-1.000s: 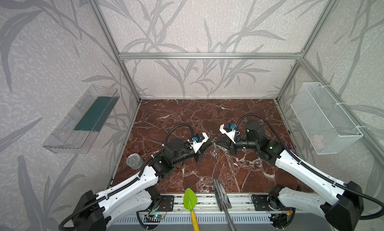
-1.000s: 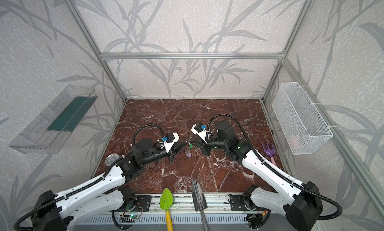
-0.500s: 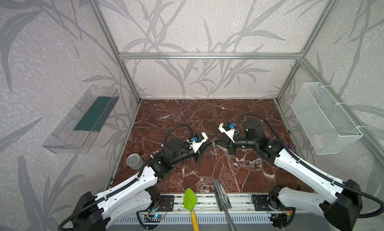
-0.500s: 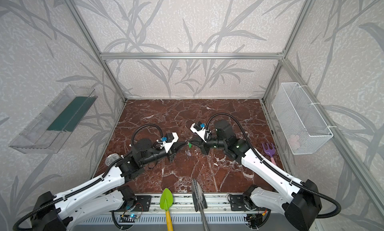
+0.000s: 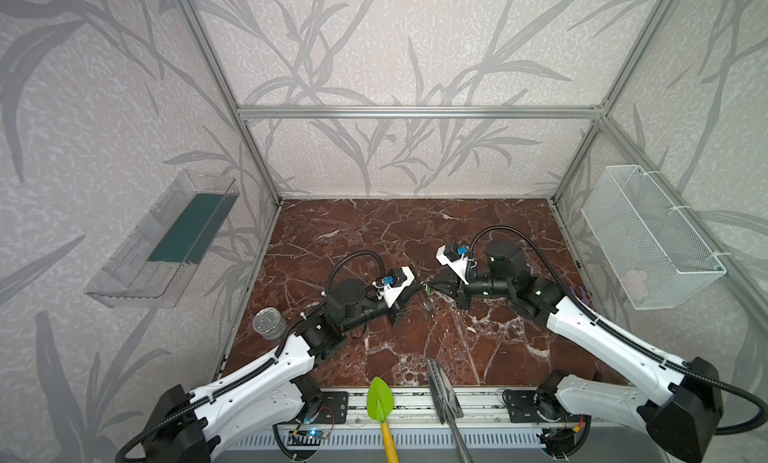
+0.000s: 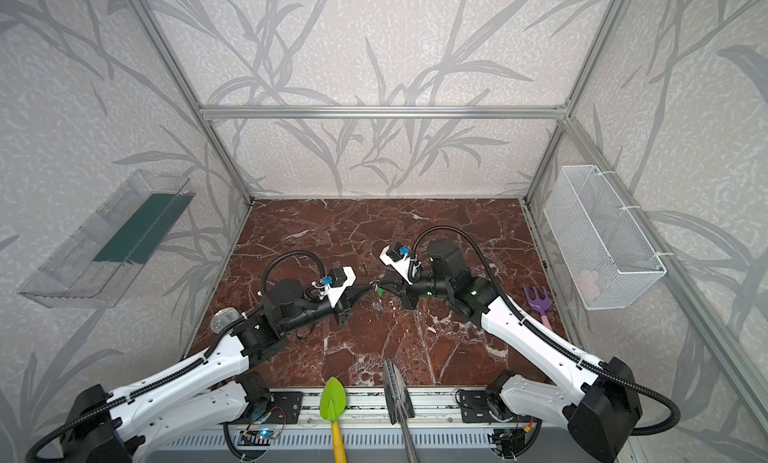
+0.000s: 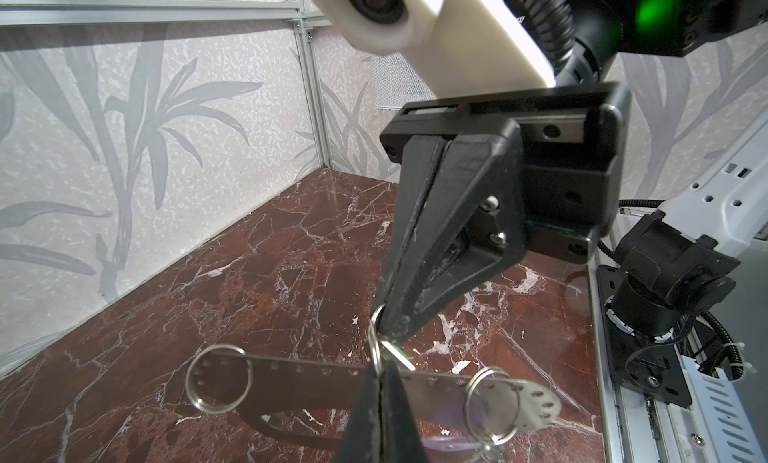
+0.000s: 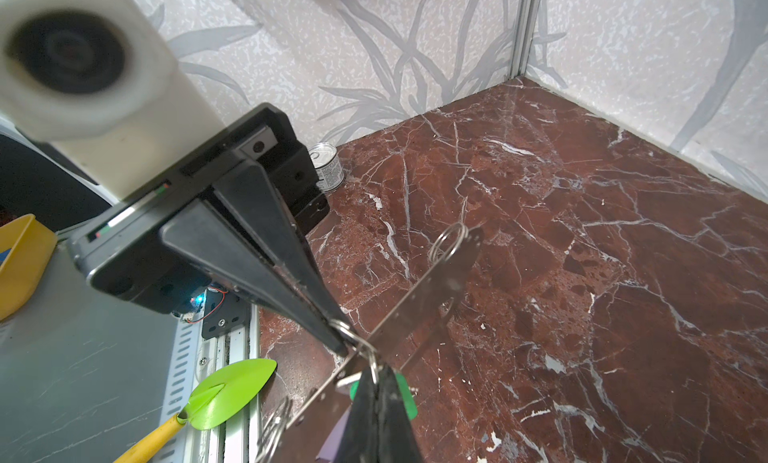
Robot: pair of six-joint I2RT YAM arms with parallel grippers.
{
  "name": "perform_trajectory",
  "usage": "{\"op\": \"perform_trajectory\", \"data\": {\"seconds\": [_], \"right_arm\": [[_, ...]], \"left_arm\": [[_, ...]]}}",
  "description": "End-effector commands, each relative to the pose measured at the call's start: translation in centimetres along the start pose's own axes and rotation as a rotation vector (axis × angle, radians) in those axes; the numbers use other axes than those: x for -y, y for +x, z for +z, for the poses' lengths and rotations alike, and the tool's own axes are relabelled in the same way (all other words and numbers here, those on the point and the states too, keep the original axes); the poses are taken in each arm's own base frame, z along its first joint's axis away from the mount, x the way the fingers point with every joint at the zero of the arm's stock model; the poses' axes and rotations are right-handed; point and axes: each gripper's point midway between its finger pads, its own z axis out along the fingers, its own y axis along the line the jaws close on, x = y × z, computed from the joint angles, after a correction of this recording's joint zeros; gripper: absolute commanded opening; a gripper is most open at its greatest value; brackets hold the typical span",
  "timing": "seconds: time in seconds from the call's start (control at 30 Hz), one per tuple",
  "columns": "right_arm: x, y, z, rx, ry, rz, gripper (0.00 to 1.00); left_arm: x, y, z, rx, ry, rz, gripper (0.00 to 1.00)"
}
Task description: Put the keys on the keyring
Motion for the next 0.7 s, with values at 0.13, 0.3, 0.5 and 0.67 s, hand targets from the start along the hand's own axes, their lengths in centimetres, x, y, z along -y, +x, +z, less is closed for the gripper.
{"op": "perform_trajectory", "data": {"seconds": [0.13, 0.3, 0.5, 0.67], "right_arm": [[1.1, 0.0, 0.1, -0.005, 0.034, 0.057, 0.00], [1.2, -0.6, 0.1, 0.015, 0.027, 0.113, 0.00], [1.2, -0.9, -0.1, 0.013, 0.038, 0.156, 0.00], [1.4, -0.7, -0.2, -0.005, 0.050, 0.185, 0.00]], "left_arm": [[1.2, -3.3, -0.9, 0.140, 0.043, 0.056, 0.00], [1.3, -3.3, -1.0, 0.148, 0.047, 0.060, 0.00], [1.4, -3.6, -1.1, 0.169, 0.047, 0.069, 0.00], [1.3, -4.1, -1.5, 0.203, 0.035, 0.082, 0.00]]}}
